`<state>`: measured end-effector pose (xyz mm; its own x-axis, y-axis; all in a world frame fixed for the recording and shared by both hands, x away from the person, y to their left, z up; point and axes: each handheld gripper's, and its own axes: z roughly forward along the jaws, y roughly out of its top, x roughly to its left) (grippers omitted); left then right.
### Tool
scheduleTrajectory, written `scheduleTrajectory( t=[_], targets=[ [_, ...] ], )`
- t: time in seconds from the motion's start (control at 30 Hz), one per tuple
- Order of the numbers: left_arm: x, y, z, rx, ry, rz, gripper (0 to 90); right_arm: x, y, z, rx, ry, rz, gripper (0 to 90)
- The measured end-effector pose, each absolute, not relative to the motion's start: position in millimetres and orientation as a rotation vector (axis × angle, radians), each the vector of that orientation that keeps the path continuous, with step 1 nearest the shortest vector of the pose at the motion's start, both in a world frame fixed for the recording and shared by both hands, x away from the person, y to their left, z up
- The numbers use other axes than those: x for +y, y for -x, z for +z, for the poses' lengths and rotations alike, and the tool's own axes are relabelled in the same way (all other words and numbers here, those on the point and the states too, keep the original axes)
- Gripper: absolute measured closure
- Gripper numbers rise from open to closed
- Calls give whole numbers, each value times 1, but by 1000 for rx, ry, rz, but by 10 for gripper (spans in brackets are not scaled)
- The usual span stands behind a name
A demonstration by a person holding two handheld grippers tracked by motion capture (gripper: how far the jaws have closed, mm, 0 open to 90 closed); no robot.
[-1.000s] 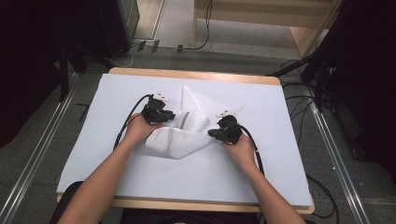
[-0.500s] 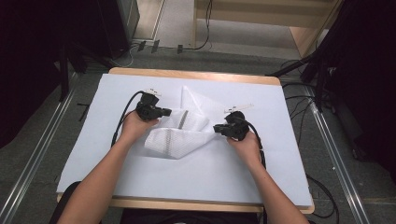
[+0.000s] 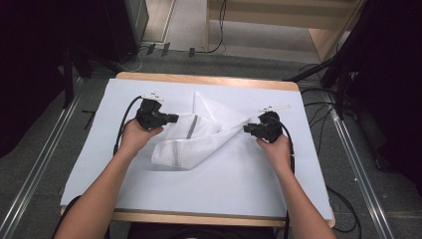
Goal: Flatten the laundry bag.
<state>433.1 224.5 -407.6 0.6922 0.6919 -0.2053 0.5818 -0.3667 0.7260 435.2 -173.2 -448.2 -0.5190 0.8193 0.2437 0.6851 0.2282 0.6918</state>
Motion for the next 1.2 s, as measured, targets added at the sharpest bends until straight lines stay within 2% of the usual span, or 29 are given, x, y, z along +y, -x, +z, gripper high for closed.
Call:
scheduleTrajectory(
  t=[0.1,0.27,0.33,0.6,1.2],
  targets=[
    [223,-430,-409,979,-2082,159,900,-178,-441,-447,2290,-1465,1164,719],
    [222,-426,-410,981,-2078,149,900,-171,-452,-440,2277,-1463,1199,830],
    [223,-425,-410,985,-2079,150,900,-164,-457,-437,2272,-1458,1228,847],
    [240,-417,-405,1030,-2038,170,900,-142,-471,-457,2374,-1452,1139,873],
    [310,-389,-400,1187,-1961,228,900,-148,-466,-468,2415,-1481,1066,873]
  ],
)
